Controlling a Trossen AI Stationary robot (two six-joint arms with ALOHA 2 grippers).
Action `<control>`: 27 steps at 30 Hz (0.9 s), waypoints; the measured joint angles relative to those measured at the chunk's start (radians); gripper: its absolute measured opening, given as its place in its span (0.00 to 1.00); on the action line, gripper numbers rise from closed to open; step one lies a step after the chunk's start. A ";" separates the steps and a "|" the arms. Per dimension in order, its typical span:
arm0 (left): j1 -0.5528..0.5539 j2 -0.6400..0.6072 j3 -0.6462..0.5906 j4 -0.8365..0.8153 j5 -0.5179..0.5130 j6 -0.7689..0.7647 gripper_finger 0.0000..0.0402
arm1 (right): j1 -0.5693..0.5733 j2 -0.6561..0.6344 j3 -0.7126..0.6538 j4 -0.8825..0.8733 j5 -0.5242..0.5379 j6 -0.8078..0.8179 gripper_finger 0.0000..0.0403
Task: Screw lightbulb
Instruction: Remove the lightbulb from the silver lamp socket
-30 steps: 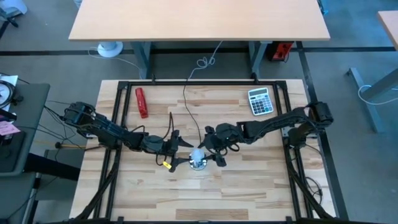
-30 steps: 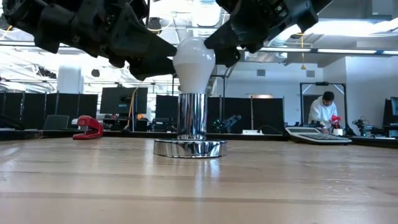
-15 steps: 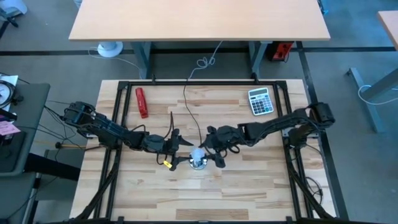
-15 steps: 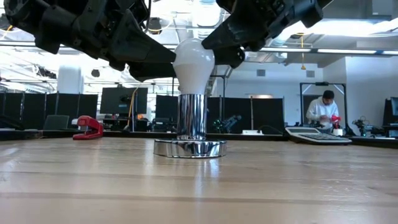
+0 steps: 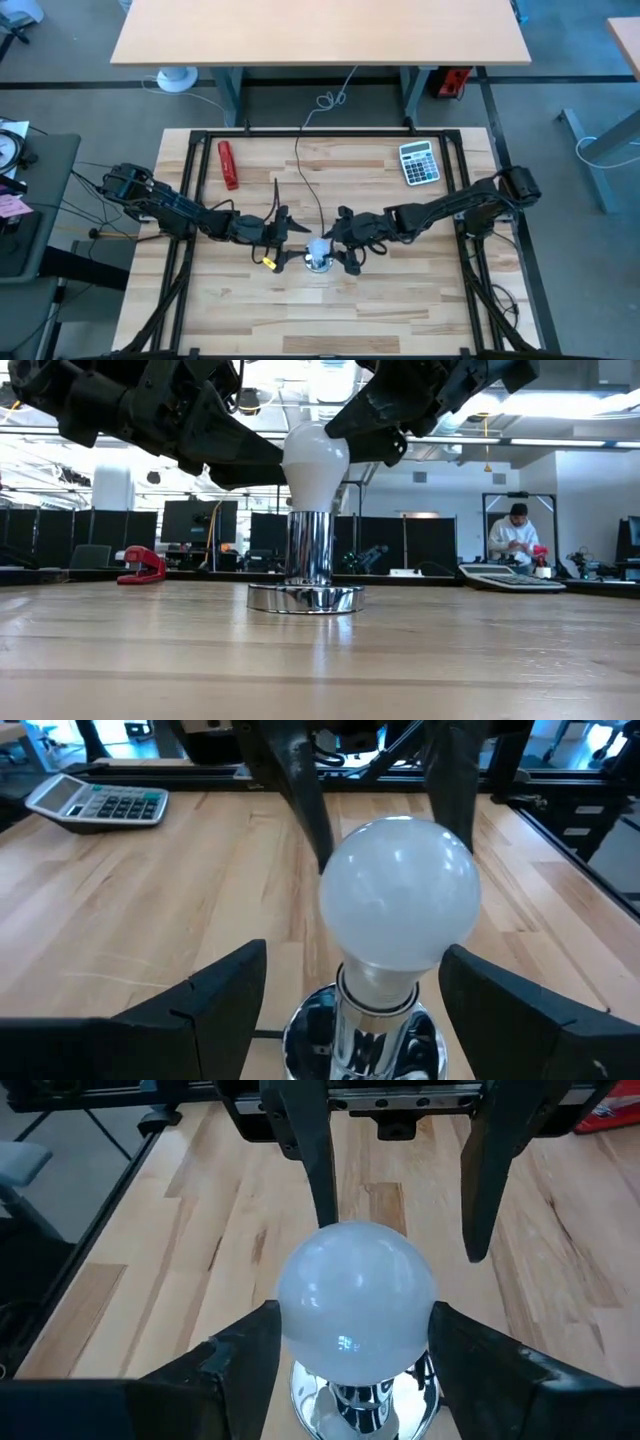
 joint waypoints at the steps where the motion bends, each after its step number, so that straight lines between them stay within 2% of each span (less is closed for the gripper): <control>1: 0.003 0.000 0.000 0.000 0.000 0.001 0.69 | 0.006 0.000 0.000 -0.001 0.013 0.008 0.62; 6: 0.017 0.001 -0.002 0.000 -0.007 0.006 0.69 | 0.035 0.001 -0.001 -0.003 0.068 0.046 0.62; 10: 0.044 0.000 0.003 0.037 -0.105 0.001 0.69 | 0.062 0.010 0.018 0.003 0.024 0.068 0.62; 12: 0.051 0.001 0.003 0.033 -0.091 0.002 0.69 | 0.076 0.011 0.028 -0.016 0.030 0.069 0.62; 16: 0.056 0.001 0.001 0.041 -0.075 0.003 0.69 | 0.087 0.005 0.043 0.001 0.151 0.060 0.62; 22: 0.053 -0.013 0.002 -0.003 -0.056 0.003 0.69 | 0.096 0.007 0.042 0.008 0.243 0.065 0.62; 27: 0.051 -0.094 0.000 -0.153 -0.081 0.013 0.69 | 0.131 0.006 0.042 0.012 0.383 0.127 0.62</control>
